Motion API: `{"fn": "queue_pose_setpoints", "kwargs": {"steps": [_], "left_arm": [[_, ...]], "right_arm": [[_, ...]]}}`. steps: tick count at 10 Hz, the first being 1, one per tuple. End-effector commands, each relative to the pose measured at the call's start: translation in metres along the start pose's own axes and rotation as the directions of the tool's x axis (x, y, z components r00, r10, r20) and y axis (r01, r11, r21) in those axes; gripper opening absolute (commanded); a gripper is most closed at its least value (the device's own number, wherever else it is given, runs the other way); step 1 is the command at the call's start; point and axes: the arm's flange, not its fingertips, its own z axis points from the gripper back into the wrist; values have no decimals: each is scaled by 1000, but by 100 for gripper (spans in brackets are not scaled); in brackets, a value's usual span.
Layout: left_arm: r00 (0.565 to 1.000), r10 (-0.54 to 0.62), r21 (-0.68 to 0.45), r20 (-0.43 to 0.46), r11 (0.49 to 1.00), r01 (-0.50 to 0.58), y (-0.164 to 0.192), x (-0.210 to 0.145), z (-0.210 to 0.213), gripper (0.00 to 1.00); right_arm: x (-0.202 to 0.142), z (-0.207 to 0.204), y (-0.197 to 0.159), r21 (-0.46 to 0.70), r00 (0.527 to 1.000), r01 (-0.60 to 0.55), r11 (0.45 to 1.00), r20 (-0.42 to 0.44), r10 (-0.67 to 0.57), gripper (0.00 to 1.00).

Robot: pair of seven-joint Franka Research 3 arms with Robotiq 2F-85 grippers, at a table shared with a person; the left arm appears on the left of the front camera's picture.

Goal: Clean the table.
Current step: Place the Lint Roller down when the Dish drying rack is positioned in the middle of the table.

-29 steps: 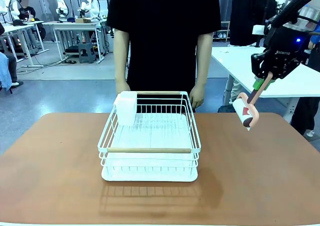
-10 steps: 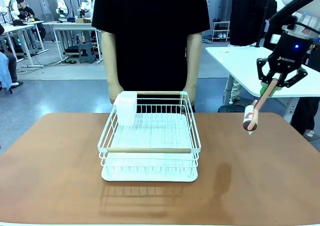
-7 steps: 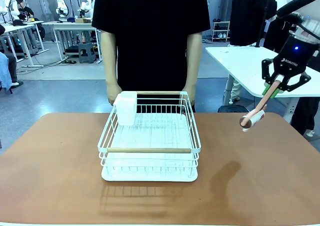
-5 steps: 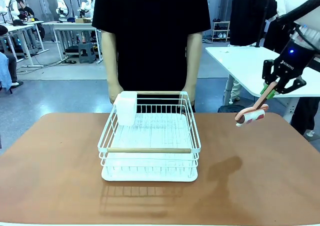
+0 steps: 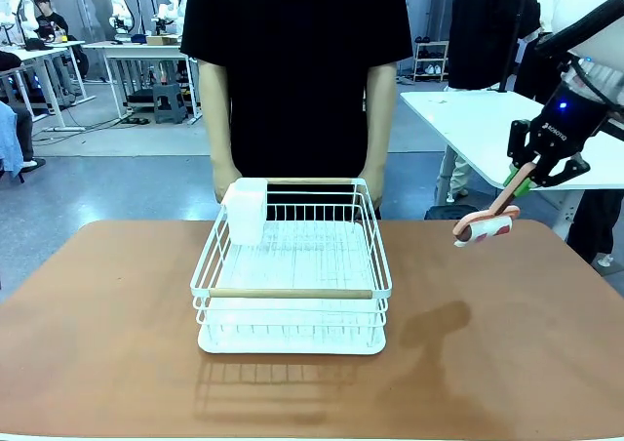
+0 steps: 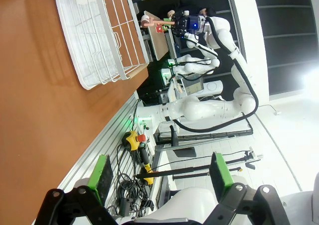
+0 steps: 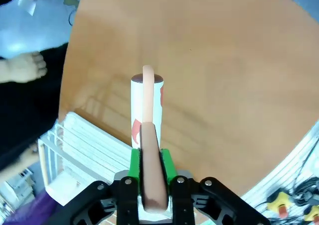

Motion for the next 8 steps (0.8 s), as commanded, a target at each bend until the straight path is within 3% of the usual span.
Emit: {"fn": "queue_pose_setpoints", "kwargs": {"steps": [1, 3, 5, 6, 8], "left_arm": [[1000, -2, 6, 5, 1000, 1, 0, -1, 2, 100], [1000, -2, 6, 5, 1000, 1, 0, -1, 2, 100], [1000, -2, 6, 5, 1000, 1, 0, -1, 2, 100], [1000, -2, 6, 5, 1000, 1, 0, -1, 2, 100], [1000, -2, 6, 5, 1000, 1, 0, -1, 2, 100]], "right_arm": [[-7, -28, 7, 79, 977, 173, 982, 111, -181, 22], [-10, -51, 7, 153, 943, 223, 963, 216, -253, 22], [-13, -77, 0, 216, 926, 255, 943, 227, -302, 22], [-18, -86, -5, 230, 913, 240, 943, 276, -299, 22], [-25, -102, -17, 226, 921, 258, 939, 237, -310, 22]]}}
